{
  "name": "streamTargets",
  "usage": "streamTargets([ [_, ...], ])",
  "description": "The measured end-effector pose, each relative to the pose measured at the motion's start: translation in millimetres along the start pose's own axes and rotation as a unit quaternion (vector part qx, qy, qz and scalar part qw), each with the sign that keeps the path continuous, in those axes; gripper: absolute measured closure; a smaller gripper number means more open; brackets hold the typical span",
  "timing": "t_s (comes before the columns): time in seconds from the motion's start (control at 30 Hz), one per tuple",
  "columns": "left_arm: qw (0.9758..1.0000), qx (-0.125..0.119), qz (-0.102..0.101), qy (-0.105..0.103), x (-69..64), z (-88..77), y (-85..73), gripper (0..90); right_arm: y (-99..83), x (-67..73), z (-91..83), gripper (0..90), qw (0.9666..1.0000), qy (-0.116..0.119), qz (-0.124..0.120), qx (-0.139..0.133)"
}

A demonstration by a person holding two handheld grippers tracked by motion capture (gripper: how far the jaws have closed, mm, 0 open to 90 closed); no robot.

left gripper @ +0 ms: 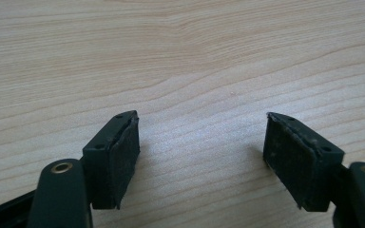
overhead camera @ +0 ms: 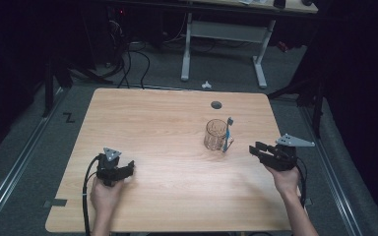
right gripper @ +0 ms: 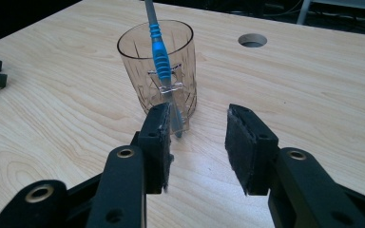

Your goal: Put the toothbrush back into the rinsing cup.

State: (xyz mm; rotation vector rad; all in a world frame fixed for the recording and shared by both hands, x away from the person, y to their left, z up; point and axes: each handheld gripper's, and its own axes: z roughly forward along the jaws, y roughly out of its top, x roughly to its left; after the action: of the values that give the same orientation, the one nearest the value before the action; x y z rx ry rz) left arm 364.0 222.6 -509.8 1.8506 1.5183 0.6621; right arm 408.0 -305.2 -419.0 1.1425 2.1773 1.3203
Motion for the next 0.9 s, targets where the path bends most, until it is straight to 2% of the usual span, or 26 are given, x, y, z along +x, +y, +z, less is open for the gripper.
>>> streamTargets([
  [0.63,1.0,0.001,0.001,0.001,-0.3,0.0,0.1,28.7,-15.1,-7.8,4.9,61.7,0.9998,-0.003,0.019,0.009],
  [0.9,1.0,0.0,0.001,0.001,-0.3,0.0,0.0,28.7,-16.5,-7.2,9.6,61.7,0.9996,-0.013,0.007,0.024],
])
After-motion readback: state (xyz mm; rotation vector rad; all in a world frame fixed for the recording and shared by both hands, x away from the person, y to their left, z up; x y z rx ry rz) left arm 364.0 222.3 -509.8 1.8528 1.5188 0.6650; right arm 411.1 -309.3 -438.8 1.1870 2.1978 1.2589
